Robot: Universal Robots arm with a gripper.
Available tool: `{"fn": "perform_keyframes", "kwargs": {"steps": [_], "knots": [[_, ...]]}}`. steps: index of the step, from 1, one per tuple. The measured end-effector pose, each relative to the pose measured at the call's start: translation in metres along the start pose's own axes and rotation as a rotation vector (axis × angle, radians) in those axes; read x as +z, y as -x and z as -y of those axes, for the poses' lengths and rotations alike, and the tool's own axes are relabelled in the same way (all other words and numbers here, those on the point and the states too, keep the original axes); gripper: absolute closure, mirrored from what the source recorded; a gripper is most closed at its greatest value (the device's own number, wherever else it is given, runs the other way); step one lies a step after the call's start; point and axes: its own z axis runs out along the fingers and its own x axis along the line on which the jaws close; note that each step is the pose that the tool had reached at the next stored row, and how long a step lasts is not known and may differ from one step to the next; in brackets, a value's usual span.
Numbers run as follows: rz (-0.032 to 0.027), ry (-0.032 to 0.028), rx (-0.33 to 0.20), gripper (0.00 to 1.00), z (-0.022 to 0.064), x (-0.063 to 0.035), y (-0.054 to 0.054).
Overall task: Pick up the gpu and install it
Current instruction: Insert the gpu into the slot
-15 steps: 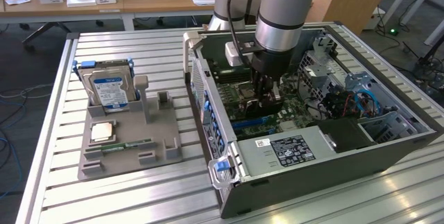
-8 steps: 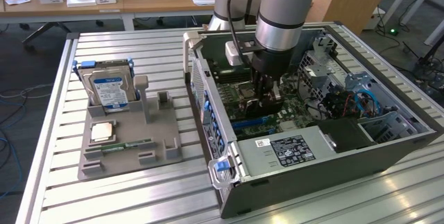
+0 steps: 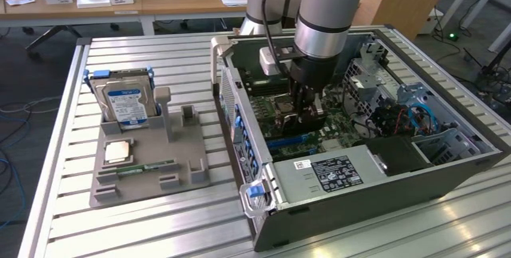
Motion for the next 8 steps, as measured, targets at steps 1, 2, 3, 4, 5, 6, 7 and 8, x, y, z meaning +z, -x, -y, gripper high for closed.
{"fn": "perform_keyframes", "kwargs": {"steps": [1,2,3,4,5,6,7,8], "knots": [[-0.0001,0.0011,0.0,0.73,0.0001,0.0,0.0],[-0.0001,0.0014,0.0,0.73,0.0002,0.0,0.0],[0.0,0.0015,0.0,0.73,0.0002,0.0,0.0001],[-0.0001,0.0016,0.0,0.73,0.0002,0.0,0.0],[0.0,0.0016,0.0,0.73,0.0003,0.0,0.0],[0.0,0.002,0.0,0.73,0.0004,0.0,0.0],[-0.0001,0.0029,0.0,0.73,0.0007,0.0001,0.0001],[-0.0001,0.0041,0.0,0.73,0.0009,0.0001,0.0001]]}}
